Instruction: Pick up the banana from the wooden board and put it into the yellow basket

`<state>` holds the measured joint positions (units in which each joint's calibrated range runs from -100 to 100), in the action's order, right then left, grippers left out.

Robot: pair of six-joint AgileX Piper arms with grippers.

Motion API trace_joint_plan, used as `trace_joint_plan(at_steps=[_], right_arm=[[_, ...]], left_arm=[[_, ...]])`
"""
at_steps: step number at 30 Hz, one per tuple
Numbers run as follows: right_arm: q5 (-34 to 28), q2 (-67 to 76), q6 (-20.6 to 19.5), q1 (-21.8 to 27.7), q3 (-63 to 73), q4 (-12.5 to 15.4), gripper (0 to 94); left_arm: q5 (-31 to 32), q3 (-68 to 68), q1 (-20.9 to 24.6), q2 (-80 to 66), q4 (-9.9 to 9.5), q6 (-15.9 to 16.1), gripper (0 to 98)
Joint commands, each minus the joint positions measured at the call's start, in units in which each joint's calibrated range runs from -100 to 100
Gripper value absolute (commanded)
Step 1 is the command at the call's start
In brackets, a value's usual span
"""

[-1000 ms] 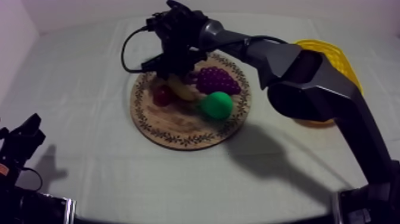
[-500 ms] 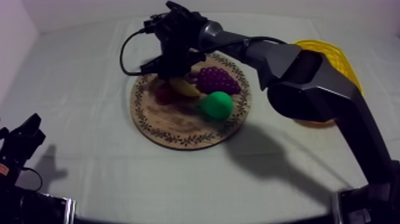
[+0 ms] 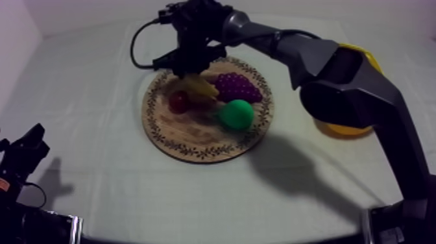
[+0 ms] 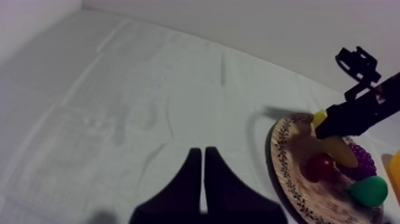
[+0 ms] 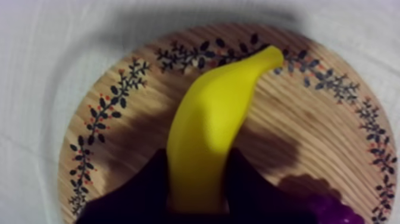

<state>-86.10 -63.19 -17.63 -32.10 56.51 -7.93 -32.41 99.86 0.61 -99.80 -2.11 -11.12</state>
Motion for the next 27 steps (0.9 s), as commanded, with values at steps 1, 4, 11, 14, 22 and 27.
trace_joint_plan(at_steps=[1,4,11,14,22,27], right_arm=[[0.2,2.1,-0.1,0.2,-0.7,-0.2,22.8],[0.5,5.4,-0.2,0.6,-2.4,-0.3,23.0],[2.6,17.3,-0.2,2.2,-11.0,-1.6,23.7],[3.7,23.9,0.0,3.4,-15.9,-2.3,24.2],[7.7,42.2,1.6,8.7,-32.5,-3.0,24.4],[10.9,52.2,3.5,13.4,-44.3,-2.6,24.5]], left_arm=[[0.0,0.0,0.0,0.0,-0.02,0.0,0.1],[0.0,0.0,0.0,0.0,-0.02,0.0,0.1],[0.0,0.0,0.0,0.0,-0.02,0.0,0.1],[0.0,0.0,0.0,0.0,-0.02,0.0,0.1],[0.0,0.0,0.0,0.0,-0.02,0.0,0.1],[0.0,0.0,0.0,0.0,-0.02,0.0,0.1]])
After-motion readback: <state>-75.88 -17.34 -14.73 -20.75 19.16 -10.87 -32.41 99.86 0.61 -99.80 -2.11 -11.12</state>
